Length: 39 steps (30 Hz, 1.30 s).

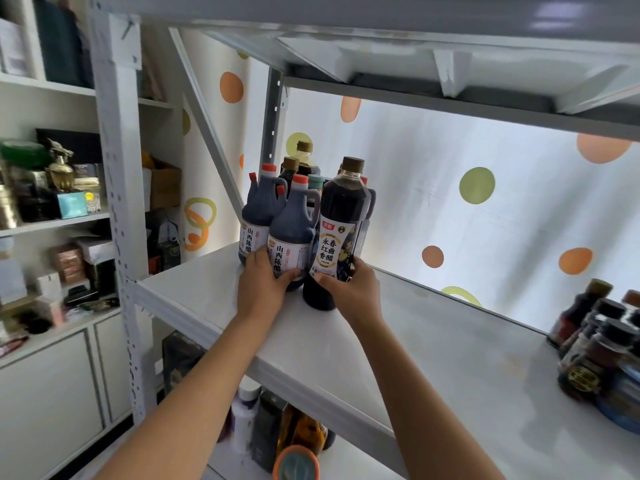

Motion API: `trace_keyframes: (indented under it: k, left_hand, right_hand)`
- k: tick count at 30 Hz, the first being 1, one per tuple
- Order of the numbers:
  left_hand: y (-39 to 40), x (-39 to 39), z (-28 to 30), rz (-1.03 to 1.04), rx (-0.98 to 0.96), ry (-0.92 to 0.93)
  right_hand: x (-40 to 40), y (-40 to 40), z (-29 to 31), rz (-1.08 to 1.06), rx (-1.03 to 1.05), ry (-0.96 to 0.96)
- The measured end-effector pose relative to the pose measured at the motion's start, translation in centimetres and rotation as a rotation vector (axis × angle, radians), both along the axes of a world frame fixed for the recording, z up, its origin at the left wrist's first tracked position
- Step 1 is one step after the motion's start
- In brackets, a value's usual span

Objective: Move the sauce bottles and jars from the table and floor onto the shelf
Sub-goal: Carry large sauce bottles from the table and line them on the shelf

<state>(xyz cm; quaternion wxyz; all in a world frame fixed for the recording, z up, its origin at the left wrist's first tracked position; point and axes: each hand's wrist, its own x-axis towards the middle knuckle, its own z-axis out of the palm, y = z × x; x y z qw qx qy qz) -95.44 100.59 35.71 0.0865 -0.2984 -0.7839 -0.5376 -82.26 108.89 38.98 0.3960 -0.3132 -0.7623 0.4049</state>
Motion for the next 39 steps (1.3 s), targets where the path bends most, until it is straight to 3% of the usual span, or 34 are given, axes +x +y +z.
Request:
trace_keyframes:
  k: [14,21,24,28,31,35,39]
  left_hand:
    - [0.3,-0.3,-0.1,-0.030,-0.010,0.015]
    - [0.4,-2.0,-1.3,-0.111,0.018,-0.235]
    - [0.6,-2.1,-1.5,-0.151,-0.165,-0.207]
    - [-2.6,1.0,-1.1,-0.129,-0.470,-0.085]
    - [-5.2,4.3,-1.5,-0.131,-0.661,0.110]
    - [-8.2,8.8,-2.3,-0.153,-0.819,0.273]
    - [-11.4,14.1,-3.8,-0.111,-0.722,0.234]
  right_hand:
    - [-0.9,0.3,-1.9,-0.084,0.016,-0.012]
    - [0.3,-0.2,-2.9,-0.128,-0.105,-0.242]
    - [1.1,-0.9,-2.8,-0.110,-0.024,-0.352]
    - [2.9,-3.4,-3.7,0.014,0.312,-0.763]
    - [4.2,-4.3,-4.0,0.131,0.356,-0.978]
    - [6.8,-5.5,-3.6,0.262,0.429,-1.030]
    - [11.2,-7.8,-4.3,0.335,0.590,-0.952]
